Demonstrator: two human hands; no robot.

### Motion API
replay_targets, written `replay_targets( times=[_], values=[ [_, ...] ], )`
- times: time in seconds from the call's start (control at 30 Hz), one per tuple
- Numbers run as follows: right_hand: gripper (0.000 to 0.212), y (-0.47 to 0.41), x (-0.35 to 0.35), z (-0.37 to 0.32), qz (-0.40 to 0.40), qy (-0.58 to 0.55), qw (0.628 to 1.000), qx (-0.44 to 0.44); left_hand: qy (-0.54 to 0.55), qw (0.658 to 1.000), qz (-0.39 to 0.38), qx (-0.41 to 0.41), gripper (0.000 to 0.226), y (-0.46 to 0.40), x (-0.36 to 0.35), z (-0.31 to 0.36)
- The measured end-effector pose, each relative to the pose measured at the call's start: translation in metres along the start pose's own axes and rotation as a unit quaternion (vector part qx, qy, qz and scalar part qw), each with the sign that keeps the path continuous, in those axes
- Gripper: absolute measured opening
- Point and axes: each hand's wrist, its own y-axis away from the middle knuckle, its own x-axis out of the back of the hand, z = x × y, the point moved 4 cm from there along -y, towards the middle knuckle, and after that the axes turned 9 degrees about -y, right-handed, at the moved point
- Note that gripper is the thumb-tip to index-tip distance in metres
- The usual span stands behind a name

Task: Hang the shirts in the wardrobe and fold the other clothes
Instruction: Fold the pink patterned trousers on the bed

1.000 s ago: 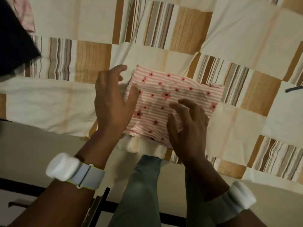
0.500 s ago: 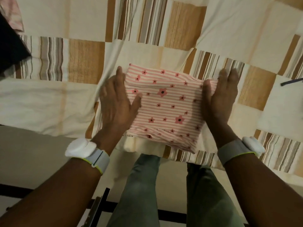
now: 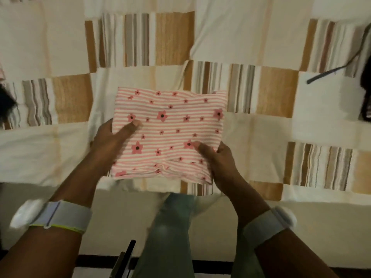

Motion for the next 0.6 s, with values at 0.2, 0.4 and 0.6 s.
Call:
replay_targets(
  times=[0.2, 0.4, 0.6],
  values=[
    [0.041, 0.015, 0.065, -0.067, 0.01, -0.084, 0.996, 0.016, 0.038, 0.996, -0.011, -0.077, 0.022, 0.042, -0.065, 0.076],
    [0.033, 0.047, 0.193, -0.152, 0.085, -0.1, 0.987, 0.089, 0.051, 0.985, -0.08, -0.142, 0.038, 0.075, -0.196, 0.169],
    [0.029, 0.065, 0.321, -0.232, 0.147, -0.102, 0.967, 0.181, 0.087, 0.975, -0.124, -0.163, 0.028, 0.099, -0.314, 0.256]
  ],
)
